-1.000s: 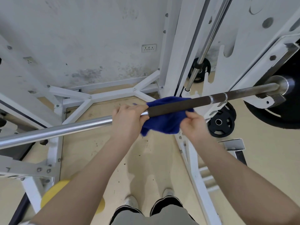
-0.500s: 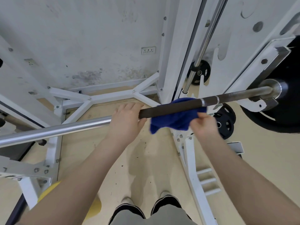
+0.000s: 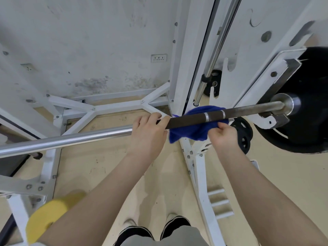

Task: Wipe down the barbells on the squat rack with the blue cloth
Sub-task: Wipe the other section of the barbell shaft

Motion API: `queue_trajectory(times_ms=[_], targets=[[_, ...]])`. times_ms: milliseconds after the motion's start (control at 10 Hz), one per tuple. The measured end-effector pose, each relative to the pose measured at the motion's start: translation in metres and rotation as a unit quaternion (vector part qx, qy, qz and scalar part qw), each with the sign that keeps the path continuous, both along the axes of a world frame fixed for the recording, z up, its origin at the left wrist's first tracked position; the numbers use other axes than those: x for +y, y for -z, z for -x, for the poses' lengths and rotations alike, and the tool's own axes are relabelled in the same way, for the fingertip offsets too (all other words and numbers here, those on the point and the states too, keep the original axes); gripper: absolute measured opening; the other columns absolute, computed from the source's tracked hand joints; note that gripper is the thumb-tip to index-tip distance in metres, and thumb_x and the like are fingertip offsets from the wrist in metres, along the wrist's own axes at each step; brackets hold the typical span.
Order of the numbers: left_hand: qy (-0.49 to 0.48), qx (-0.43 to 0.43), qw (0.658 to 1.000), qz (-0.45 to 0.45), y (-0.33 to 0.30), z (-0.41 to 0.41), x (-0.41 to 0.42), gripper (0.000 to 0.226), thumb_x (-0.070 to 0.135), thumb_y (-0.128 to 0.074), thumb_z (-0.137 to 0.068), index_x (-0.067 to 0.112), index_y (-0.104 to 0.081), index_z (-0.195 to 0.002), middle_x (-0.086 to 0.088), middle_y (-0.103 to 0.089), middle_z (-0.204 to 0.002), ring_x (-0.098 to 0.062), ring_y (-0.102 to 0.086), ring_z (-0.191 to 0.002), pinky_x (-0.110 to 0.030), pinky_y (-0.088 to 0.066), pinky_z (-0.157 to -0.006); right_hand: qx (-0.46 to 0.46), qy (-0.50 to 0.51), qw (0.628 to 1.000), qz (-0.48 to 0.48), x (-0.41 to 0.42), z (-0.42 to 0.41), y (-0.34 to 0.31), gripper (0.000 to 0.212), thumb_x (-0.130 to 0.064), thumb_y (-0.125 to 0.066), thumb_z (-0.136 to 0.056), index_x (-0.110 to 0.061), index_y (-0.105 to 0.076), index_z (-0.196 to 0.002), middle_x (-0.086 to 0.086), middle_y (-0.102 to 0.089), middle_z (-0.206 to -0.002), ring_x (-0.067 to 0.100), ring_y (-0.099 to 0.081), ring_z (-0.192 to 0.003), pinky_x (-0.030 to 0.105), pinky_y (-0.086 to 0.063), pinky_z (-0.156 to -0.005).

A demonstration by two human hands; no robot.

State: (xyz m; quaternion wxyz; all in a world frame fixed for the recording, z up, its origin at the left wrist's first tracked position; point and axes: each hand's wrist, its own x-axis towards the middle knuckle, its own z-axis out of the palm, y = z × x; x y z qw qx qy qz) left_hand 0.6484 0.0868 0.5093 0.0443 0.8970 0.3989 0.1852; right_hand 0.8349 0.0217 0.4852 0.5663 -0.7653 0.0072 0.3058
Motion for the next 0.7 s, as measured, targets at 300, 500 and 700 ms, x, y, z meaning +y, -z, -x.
queue_trajectory(times_ms=[300,500,700], targets=[[-0.024,0.019,0.999,-0.031,0.004,-0.029,-0.009,0.039,0.006,-0.069,-0.073,0.016,-0.064,-0.11,-0.008,-0.066,-0.095,-0.034,-0.06,-0.085,-0.043,-0.044,-0.085,0.065,-0.085,0.988,-0.112,-0.003,-0.015,0.005,0.036,0.011,-0.026,-0.091,-0.006,-0.056,-0.098,0.013,-0.058,-0.098,0.025,-0.055,-0.104,0.033,-0.037,-0.104],[-0.034,0.015,0.999,-0.02,0.004,-0.032,-0.003,0.031,0.005,-0.067,-0.077,0.016,-0.066,-0.106,-0.008,-0.064,-0.084,-0.034,-0.058,-0.076,-0.043,-0.044,-0.08,0.013,-0.107,0.994,0.004,-0.024,-0.083,0.006,0.021,-0.001,-0.042,-0.09,-0.007,-0.054,-0.073,0.002,-0.042,-0.07,0.026,-0.046,-0.081,0.036,-0.043,-0.094],[-0.062,-0.01,0.998,-0.03,0.012,-0.037,-0.011,0.042,-0.007,-0.074,-0.064,0.015,-0.068,-0.099,-0.008,-0.063,-0.081,-0.033,-0.057,-0.071,-0.042,-0.046,-0.071,0.195,0.052,0.97,-0.134,-0.019,-0.046,-0.015,0.026,0.004,-0.034,-0.095,-0.008,-0.044,-0.075,0.033,-0.046,-0.128,0.037,-0.039,-0.126,0.026,-0.045,-0.075]])
